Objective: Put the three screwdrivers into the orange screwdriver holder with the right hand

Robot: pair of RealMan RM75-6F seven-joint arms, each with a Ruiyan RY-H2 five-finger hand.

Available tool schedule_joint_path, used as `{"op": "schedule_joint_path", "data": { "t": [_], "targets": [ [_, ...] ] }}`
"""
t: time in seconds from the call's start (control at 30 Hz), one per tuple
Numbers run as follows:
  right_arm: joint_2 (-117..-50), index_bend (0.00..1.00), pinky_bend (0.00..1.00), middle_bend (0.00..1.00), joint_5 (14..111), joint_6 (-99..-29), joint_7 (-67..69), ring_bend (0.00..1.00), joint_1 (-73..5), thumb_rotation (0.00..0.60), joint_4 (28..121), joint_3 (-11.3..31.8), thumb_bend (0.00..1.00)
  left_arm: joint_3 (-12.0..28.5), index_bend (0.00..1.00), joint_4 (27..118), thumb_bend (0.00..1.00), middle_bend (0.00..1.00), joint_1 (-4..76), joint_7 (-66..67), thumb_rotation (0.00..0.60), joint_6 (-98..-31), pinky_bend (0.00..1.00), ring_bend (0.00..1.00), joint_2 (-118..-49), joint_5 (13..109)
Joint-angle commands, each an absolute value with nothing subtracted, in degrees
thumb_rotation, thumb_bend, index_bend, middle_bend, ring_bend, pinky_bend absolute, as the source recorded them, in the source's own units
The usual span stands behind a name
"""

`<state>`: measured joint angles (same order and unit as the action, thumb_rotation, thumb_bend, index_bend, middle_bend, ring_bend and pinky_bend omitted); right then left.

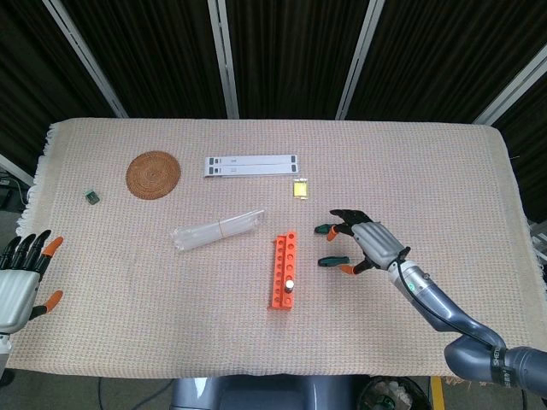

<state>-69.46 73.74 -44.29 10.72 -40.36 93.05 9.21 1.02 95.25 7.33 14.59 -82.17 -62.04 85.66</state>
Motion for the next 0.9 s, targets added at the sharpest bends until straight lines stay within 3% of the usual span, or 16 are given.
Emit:
{"op": "schedule_joint_path", "data": {
  "t": [0.03, 0.43, 0.9],
  "targets": [
    [-73.62, 0.36, 0.0, 0.05, 70.75, -47.46, -5.31, 0.0, -41.43, 0.6, 88.91, 6.64, 0.16, 1.02, 0.09, 95.25, 0.24, 0.0, 7.39, 14.66, 0.6, -82.08, 0.0, 0.0, -62.04, 85.66],
    [-80.86, 0.39, 0.0, 0.05, 63.53, -54.63, -32.91, 0.0, -41.74, 0.6, 85.87, 4.01, 0.16, 1.03, 0.09, 94.4, 0.23, 0.0, 7.57, 14.14, 0.6, -81.5, 0.0, 0.0, -62.49, 85.28],
    [-84.73, 0.43, 0.0, 0.05, 55.39, -52.77, -40.49, 0.0, -43.27, 0.6, 86.49, 3.86, 0.16, 0.91, 0.09, 92.95, 0.23, 0.0, 7.67, 12.85, 0.6, -80.88, 0.0, 0.0, -63.06, 84.92]
  ]
}}
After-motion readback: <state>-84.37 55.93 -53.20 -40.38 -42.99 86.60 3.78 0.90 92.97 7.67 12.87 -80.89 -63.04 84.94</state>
